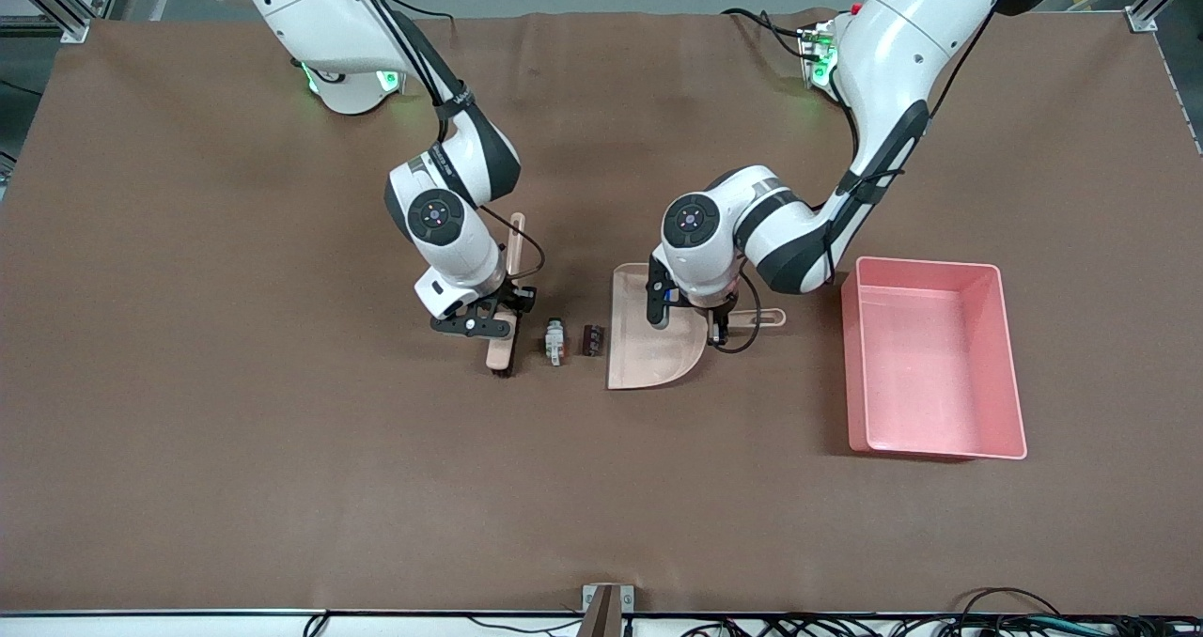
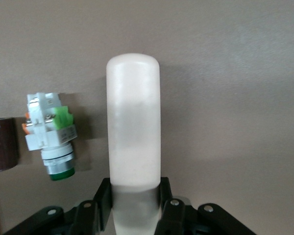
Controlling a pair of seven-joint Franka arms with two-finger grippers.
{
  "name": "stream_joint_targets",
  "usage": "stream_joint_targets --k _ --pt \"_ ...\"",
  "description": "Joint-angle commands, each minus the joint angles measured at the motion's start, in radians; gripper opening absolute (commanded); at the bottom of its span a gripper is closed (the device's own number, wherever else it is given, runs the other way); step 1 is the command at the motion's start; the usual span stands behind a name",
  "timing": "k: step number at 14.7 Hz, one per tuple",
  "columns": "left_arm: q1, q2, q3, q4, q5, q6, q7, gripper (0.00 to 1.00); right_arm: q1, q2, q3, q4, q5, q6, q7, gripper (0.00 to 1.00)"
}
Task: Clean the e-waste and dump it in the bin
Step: 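Lift the brush with the right gripper and move it toward the capacitor, then sweep the capacitor and switch into the dustpan with the right gripper's brush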
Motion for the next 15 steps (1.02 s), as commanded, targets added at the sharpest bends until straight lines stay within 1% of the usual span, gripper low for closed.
stream_joint_targets --k 1,2,5,10,15 --pt "-0.006 -0.004 -0.004 0.009 0.019 -0.043 -0.015 0.23 0.015 0.018 -0.006 0.036 0.011 -0.014 0.011 0.01" --pt "-0.007 -0.003 -0.004 0.018 0.018 -0.063 -0.015 0.23 0.018 0.019 -0.006 0.042 0.012 -0.014 0.013 0.01" --pt "-0.037 0.01 -0.002 0.051 0.018 -0.107 -0.017 0.23 0.048 0.035 -0.005 0.064 0.054 -0.014 0.024 0.01" --pt "-0.04 0.022 -0.002 0.052 0.022 -0.107 -0.041 0.23 0.085 0.045 -0.005 0.08 0.068 -0.013 0.039 0.01" --pt "-0.043 0.036 -0.002 0.071 0.021 -0.107 -0.046 0.23 0.134 0.082 -0.005 0.134 0.084 -0.013 0.048 0.01"
